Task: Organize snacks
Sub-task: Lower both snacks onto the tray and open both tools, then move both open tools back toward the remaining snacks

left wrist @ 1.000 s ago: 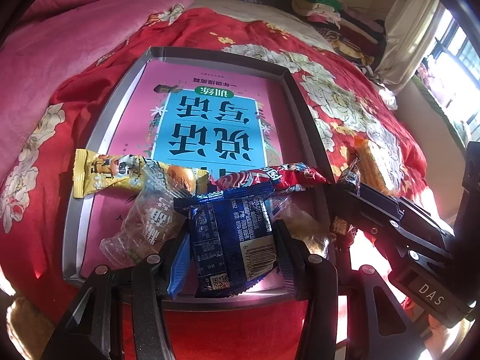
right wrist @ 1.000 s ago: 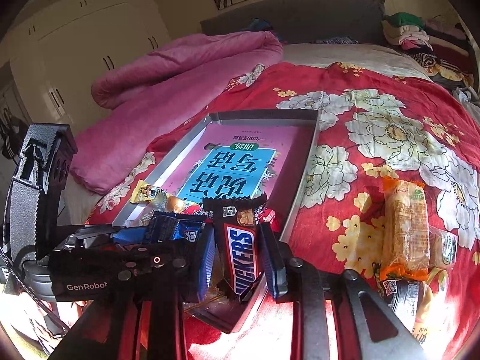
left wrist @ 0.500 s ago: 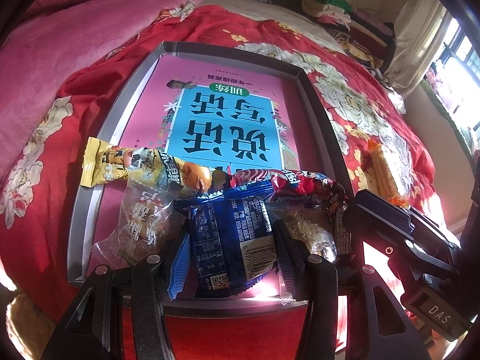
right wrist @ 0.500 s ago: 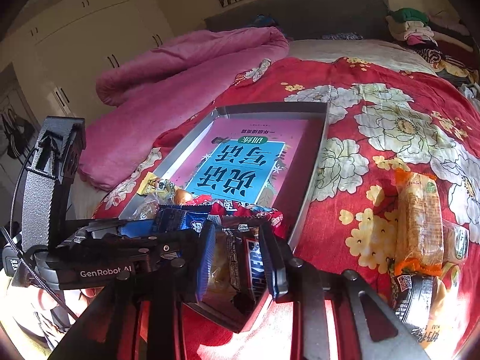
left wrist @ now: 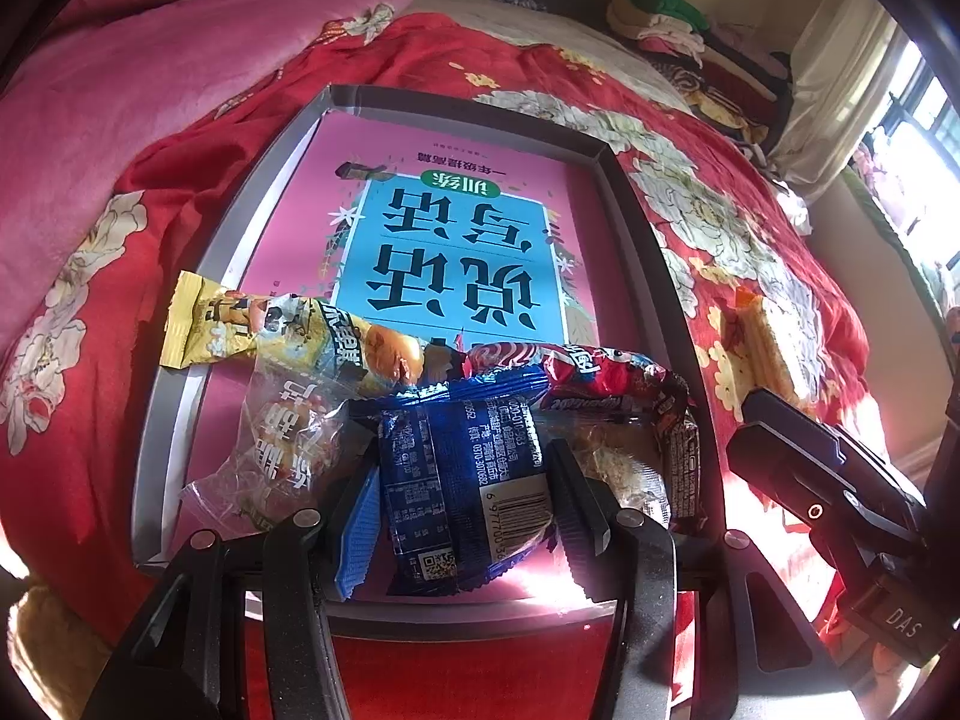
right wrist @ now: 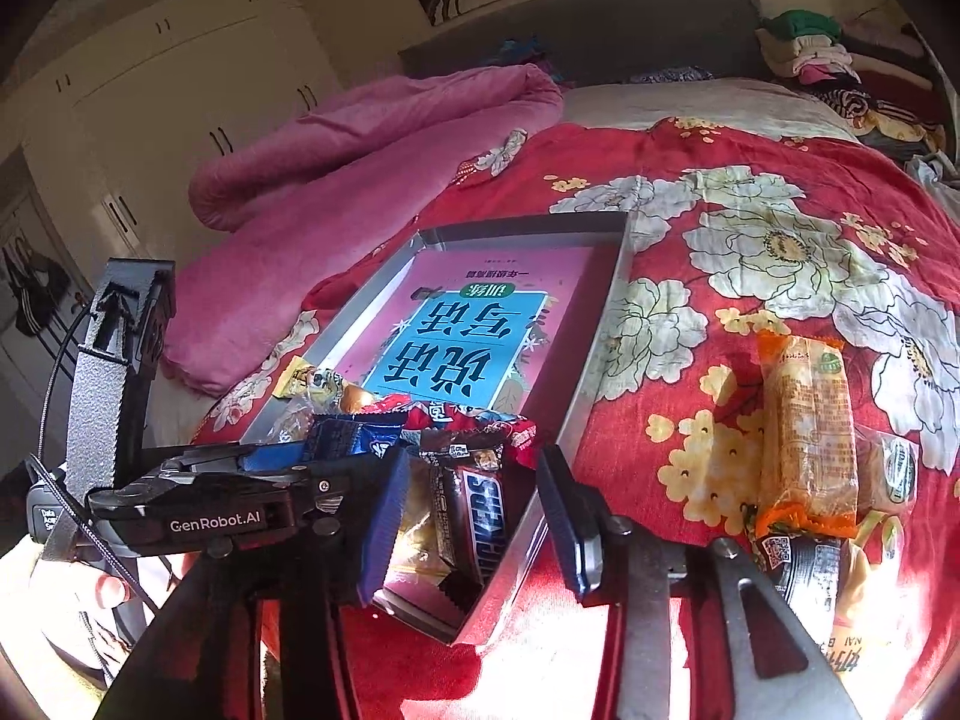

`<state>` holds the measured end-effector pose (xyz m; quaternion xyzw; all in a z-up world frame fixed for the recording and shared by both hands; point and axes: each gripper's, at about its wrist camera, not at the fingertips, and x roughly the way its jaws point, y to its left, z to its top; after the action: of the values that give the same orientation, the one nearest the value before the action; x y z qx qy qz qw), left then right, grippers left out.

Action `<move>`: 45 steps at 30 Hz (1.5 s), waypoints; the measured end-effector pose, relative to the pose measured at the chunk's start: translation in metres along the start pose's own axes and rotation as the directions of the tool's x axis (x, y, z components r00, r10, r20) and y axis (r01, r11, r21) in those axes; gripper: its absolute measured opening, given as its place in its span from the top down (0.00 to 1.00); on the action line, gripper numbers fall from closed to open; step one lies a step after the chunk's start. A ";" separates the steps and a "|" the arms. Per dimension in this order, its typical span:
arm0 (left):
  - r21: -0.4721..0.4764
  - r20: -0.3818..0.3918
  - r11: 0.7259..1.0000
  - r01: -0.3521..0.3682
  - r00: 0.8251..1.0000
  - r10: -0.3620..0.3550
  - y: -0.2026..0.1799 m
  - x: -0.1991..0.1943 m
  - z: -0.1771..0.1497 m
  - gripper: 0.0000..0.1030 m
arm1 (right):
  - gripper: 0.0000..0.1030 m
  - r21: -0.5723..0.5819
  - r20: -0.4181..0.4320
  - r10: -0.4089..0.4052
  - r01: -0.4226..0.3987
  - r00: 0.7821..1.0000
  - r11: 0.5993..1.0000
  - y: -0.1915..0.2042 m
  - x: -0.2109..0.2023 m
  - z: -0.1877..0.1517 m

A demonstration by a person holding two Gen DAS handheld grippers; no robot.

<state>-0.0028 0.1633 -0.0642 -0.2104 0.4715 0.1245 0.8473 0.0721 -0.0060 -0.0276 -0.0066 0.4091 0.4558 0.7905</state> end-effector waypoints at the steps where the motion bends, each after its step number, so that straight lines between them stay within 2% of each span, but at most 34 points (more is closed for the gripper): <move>1: -0.001 0.001 1.000 0.000 1.000 0.000 0.000 0.000 0.000 0.48 | 0.56 -0.001 -0.001 0.001 -0.001 1.000 1.000 0.000 0.000 0.000; 12: -0.002 0.018 1.000 -0.003 1.000 0.003 0.000 -0.006 0.003 0.48 | 0.46 -0.032 0.000 -0.036 0.036 0.999 0.999 0.003 -0.004 -0.002; 14: -0.003 0.025 1.000 0.004 1.000 -0.004 -0.001 -0.009 0.004 0.44 | 0.45 -0.036 0.014 -0.041 0.042 0.999 0.998 0.003 -0.008 -0.002; 17: -0.001 0.036 1.000 0.012 0.999 -0.012 -0.002 -0.012 0.004 0.41 | 0.39 -0.055 0.029 -0.053 0.055 0.998 0.997 0.004 -0.014 -0.001; 27: 0.025 0.078 0.999 0.023 0.997 -0.024 -0.012 -0.025 0.006 0.36 | 0.35 -0.069 0.043 -0.079 0.081 0.996 0.994 0.001 -0.022 -0.002; 32: 0.037 0.103 0.998 0.043 0.994 -0.046 -0.018 -0.033 0.007 0.27 | 0.30 -0.075 0.052 -0.077 0.081 0.996 0.994 0.003 -0.025 -0.002; 45: 0.039 0.135 0.998 0.044 0.990 -0.049 -0.023 -0.044 0.009 0.26 | 0.23 -0.069 0.103 -0.100 0.107 0.990 0.992 0.000 -0.040 0.002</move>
<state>-0.0103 0.1471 -0.0169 -0.1969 0.4099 0.1105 0.8837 0.0631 -0.0336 -0.0005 -0.0344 0.3512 0.4289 0.8316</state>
